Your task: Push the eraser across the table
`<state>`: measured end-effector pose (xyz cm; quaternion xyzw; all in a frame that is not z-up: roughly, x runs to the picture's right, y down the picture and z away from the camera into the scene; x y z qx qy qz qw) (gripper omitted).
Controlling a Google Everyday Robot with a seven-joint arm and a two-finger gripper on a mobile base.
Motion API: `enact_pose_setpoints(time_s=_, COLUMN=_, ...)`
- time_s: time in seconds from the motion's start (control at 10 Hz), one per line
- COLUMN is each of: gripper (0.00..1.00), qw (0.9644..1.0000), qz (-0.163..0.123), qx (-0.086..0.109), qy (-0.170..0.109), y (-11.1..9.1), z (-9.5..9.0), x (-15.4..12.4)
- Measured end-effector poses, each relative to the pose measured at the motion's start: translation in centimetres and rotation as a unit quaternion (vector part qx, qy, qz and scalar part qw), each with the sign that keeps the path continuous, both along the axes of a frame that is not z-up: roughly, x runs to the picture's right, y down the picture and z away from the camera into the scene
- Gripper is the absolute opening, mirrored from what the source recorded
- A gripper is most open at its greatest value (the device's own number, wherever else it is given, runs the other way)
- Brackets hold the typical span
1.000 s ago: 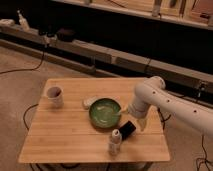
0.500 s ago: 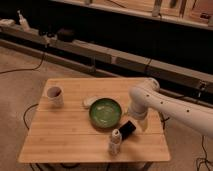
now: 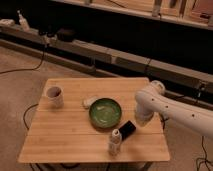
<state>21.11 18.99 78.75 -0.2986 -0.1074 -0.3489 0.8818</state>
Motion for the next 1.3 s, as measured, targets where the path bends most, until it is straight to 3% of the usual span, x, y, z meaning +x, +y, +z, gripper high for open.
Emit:
enact_pose_setpoints(time_s=0.1, gripper=0.00, qw=1.0000, qz=0.002, qx=0.007, qy=0.004, y=0.5, z=0.4, x=1.0)
enact_pose_setpoints(time_s=0.6, gripper=0.00, qw=0.9990, qz=0.037, qx=0.022, qy=0.015, y=2.4, z=2.0, x=3.6)
enact_pose_setpoints(time_s=0.9, gripper=0.00, qw=0.9971, qz=0.066, qx=0.034, qy=0.018, y=2.4, z=3.6, x=3.1)
enact_pose_setpoints(time_s=1.3, gripper=0.00, qw=0.9941, qz=0.105, qx=0.026, qy=0.001, y=3.5, z=5.0, x=1.3)
